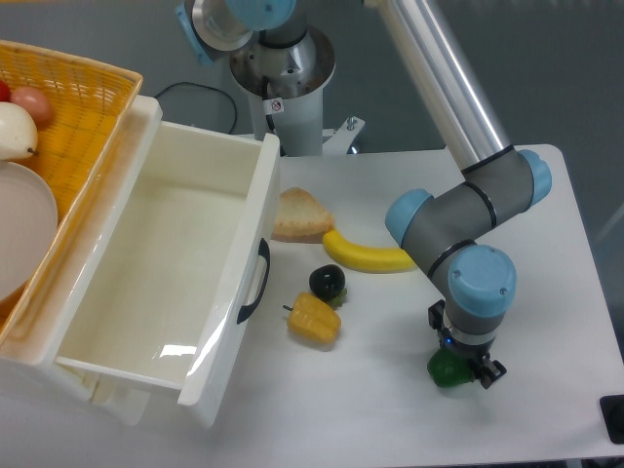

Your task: Pick up the green chilies

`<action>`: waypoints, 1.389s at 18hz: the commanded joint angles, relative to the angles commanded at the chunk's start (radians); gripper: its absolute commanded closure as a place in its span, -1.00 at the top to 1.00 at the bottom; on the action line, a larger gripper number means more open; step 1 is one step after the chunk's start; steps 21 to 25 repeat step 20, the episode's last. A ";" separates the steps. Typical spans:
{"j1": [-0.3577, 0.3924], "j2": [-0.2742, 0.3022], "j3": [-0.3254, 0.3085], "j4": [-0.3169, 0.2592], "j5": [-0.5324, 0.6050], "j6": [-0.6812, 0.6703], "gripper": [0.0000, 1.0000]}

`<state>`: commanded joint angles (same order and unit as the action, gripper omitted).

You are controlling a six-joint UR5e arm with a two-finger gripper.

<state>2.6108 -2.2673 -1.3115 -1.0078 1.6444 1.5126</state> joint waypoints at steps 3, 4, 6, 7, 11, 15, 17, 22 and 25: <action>0.006 0.034 -0.009 -0.003 0.000 -0.023 -0.09; 0.015 0.048 -0.012 -0.008 0.000 -0.025 -0.09; 0.031 0.077 -0.012 -0.049 -0.008 -0.025 -0.09; 0.043 0.094 -0.012 -0.076 -0.011 -0.025 -0.09; 0.077 0.133 -0.008 -0.159 -0.034 -0.014 -0.09; 0.098 0.144 0.012 -0.216 -0.054 0.003 -0.09; 0.104 0.155 0.012 -0.236 -0.055 0.027 -0.09; 0.104 0.154 0.014 -0.236 -0.058 0.029 -0.09; 0.104 0.154 0.014 -0.236 -0.058 0.029 -0.09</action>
